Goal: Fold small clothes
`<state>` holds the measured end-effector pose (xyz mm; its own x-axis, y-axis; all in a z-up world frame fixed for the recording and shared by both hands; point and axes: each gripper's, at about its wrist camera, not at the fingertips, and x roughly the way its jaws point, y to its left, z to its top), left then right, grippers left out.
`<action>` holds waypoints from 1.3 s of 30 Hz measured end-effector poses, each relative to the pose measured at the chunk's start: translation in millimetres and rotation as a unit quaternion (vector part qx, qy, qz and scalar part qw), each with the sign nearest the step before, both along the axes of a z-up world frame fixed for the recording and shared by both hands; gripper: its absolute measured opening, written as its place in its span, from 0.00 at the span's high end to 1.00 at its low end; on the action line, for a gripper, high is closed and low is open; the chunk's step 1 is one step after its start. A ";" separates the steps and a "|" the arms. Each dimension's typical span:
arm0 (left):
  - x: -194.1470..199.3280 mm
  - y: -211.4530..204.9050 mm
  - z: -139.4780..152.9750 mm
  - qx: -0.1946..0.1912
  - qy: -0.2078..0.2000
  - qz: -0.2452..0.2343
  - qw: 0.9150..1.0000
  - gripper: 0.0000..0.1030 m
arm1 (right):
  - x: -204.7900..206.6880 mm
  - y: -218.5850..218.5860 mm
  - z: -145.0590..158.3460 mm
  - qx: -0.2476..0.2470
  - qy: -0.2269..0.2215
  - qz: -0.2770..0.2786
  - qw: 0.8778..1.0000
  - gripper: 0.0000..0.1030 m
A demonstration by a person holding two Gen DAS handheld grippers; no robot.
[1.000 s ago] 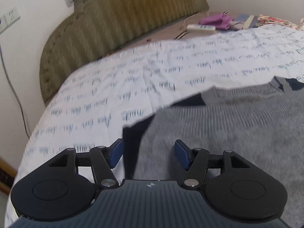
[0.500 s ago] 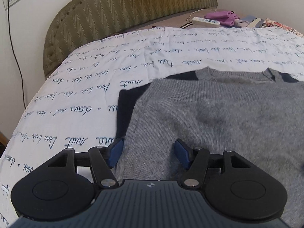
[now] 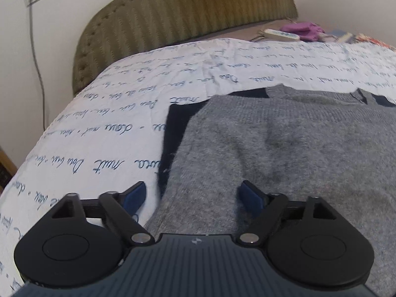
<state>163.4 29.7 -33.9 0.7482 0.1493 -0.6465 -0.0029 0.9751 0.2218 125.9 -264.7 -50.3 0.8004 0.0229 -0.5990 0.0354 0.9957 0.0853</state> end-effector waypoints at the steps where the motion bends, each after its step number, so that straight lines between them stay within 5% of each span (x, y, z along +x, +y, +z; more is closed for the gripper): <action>1: -0.9 1.5 -1.3 -0.003 -0.004 0.006 1.000 0.10 | -0.7 0.5 -0.6 -0.001 -0.003 -0.001 1.000 0.00; 5: -6.3 6.5 -7.2 -0.013 -0.026 0.027 0.999 0.01 | -2.1 2.5 -1.3 -0.008 -0.009 -0.003 1.000 0.00; 12: -13.6 7.9 -12.8 -0.020 -0.056 0.029 0.998 0.01 | -2.3 -0.6 -1.9 0.002 -0.010 -0.001 1.000 0.00; 20: -11.1 33.2 -14.3 -0.109 -0.041 0.039 0.992 0.00 | -2.4 -1.0 -2.2 0.004 -0.011 -0.001 1.000 0.00; 39: -12.7 32.9 -14.7 -0.113 -0.045 0.040 0.992 0.00 | -1.3 0.8 -1.4 -0.003 -0.009 -0.002 1.000 0.00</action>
